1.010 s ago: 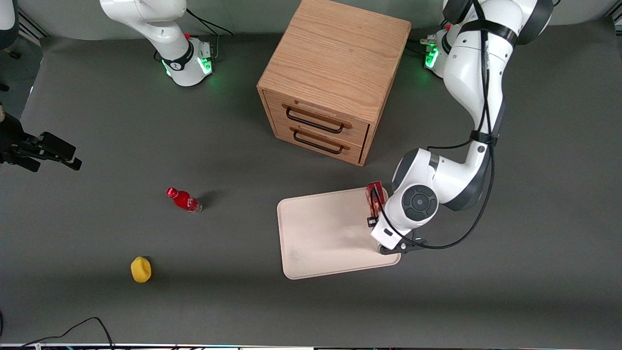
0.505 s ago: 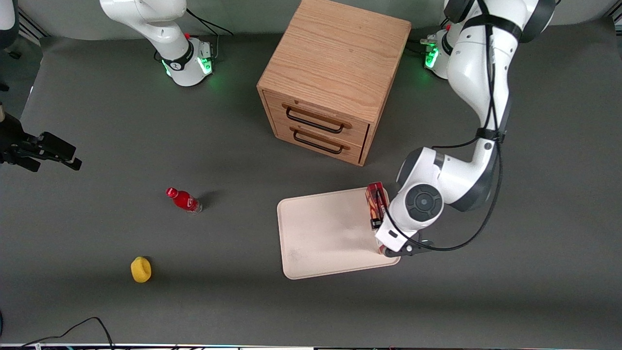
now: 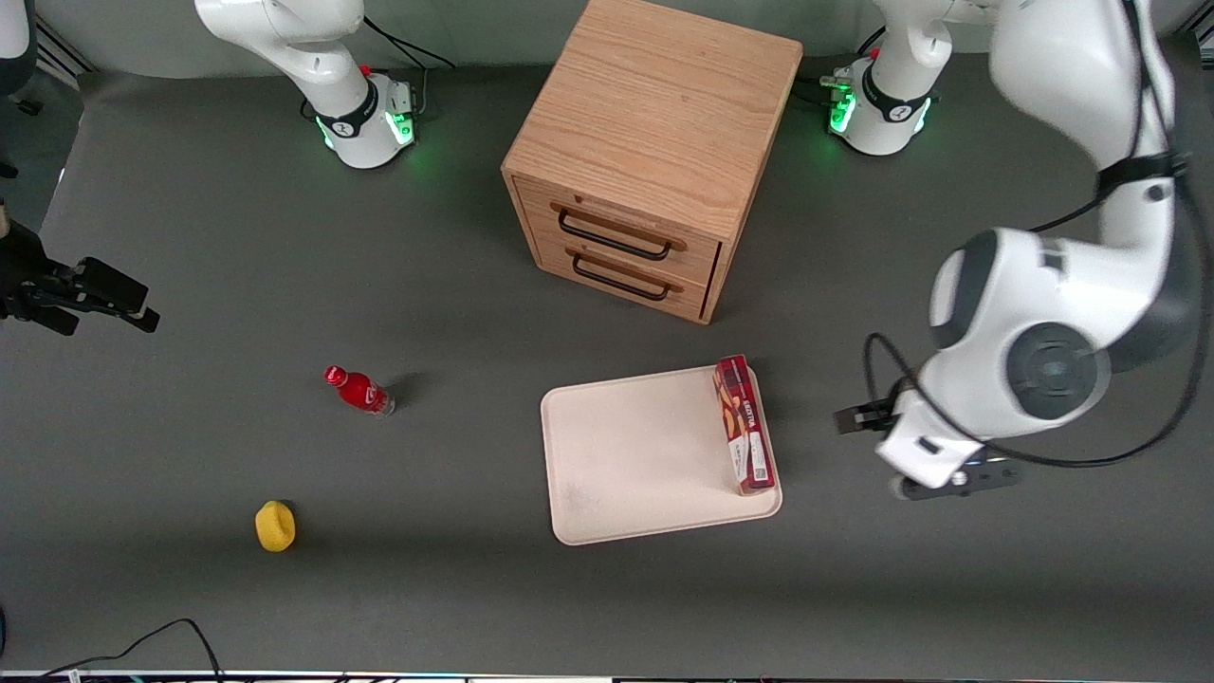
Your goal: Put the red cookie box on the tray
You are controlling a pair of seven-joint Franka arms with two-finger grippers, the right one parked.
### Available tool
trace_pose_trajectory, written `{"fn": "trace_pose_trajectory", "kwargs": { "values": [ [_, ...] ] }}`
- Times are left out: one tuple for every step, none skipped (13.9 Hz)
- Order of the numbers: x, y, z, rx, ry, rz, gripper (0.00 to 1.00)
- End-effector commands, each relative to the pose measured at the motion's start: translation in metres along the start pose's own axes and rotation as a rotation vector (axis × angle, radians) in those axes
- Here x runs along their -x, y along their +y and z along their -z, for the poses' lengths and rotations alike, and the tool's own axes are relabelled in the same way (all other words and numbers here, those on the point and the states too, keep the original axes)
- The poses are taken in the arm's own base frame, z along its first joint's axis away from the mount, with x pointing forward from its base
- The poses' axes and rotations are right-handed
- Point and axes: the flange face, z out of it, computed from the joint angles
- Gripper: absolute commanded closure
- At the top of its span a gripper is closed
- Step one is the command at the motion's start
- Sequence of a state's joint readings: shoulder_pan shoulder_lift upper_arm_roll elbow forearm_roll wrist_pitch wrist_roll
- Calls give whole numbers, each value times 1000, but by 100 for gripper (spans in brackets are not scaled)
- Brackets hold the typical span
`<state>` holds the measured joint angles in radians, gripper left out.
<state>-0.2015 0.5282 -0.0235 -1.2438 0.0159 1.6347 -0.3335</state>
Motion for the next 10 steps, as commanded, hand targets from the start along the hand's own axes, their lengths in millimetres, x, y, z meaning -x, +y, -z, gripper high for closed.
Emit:
{"fn": "trace_pose_trajectory", "kwargs": {
  "values": [
    [19, -51, 32, -19, -47, -49, 0],
    [24, -75, 46, -16, -36, -34, 0],
    [31, -93, 55, -11, -28, -43, 0],
    [37, -109, 63, -6, -17, -71, 0],
    [42, -121, 69, -2, -12, -83, 0],
    [48, -132, 76, 2, -8, -74, 0],
    [56, -137, 85, 3, 4, -69, 0],
    [64, -150, 93, 4, 11, -53, 0],
    [71, -158, 97, 6, 19, -49, 0],
    [73, -160, 99, 6, 24, -69, 0]
  ]
}}
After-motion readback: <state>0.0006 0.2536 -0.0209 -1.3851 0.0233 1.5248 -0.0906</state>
